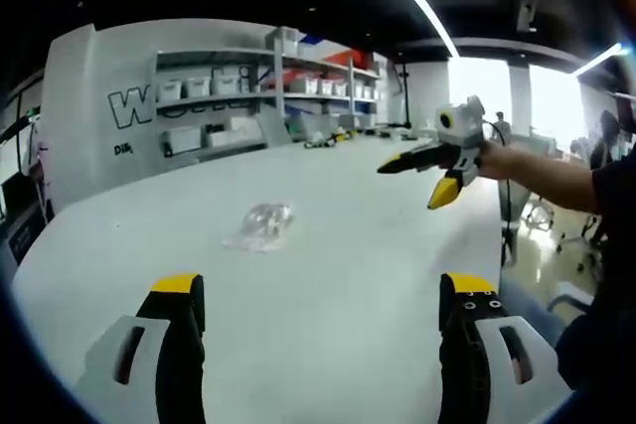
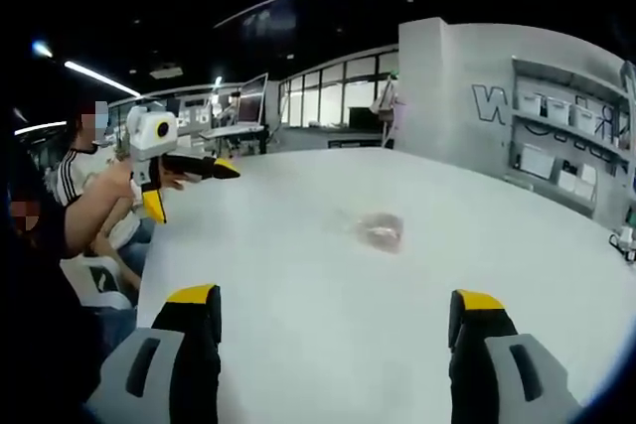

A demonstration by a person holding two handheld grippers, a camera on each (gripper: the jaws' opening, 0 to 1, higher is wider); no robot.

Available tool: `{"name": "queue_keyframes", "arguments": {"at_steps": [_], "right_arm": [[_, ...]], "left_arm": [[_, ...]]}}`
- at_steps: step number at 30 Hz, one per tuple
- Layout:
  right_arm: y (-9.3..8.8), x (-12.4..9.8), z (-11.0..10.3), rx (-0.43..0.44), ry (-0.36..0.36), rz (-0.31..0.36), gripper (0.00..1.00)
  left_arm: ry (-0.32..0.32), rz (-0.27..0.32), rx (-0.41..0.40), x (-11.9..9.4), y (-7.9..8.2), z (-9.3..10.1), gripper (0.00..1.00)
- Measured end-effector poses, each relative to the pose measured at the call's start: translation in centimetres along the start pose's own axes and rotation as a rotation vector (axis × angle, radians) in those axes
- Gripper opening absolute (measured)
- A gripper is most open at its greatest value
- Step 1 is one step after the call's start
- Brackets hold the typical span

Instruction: Open the resealable bag by pulling the two sides of the seal apart until the entire bag opening is separated and visibly accessible.

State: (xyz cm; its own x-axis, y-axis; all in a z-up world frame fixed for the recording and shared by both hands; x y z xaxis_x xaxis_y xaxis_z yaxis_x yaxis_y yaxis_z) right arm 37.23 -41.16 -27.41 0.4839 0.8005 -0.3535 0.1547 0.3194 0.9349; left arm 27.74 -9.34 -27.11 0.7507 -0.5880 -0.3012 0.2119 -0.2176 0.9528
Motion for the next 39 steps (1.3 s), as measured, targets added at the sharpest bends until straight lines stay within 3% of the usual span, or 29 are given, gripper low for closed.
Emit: {"name": "queue_keyframes", "arguments": {"at_steps": [39], "right_arm": [[0.6,1.9,-0.2,-0.016,0.016,-0.017,0.94]], "left_arm": [[0.0,-0.002,-0.003,0.4,-0.3,-0.5,0.96]]}}
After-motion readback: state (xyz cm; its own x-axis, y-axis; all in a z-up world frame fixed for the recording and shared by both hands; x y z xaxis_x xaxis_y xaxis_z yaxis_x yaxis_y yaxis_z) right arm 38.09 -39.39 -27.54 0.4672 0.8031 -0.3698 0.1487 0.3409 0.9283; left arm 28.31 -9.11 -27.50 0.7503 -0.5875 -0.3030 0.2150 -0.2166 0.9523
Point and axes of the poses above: the point that each gripper's makers call its tool centre point, and the gripper's own axes: x roughly forward along the fingers, z roughly to its right, y roughly out of its top, the point moved 9 cm from there along -x, roughly backward along the fingers, and after that the axes turned 1 degree about y, right-handed, at the moved point
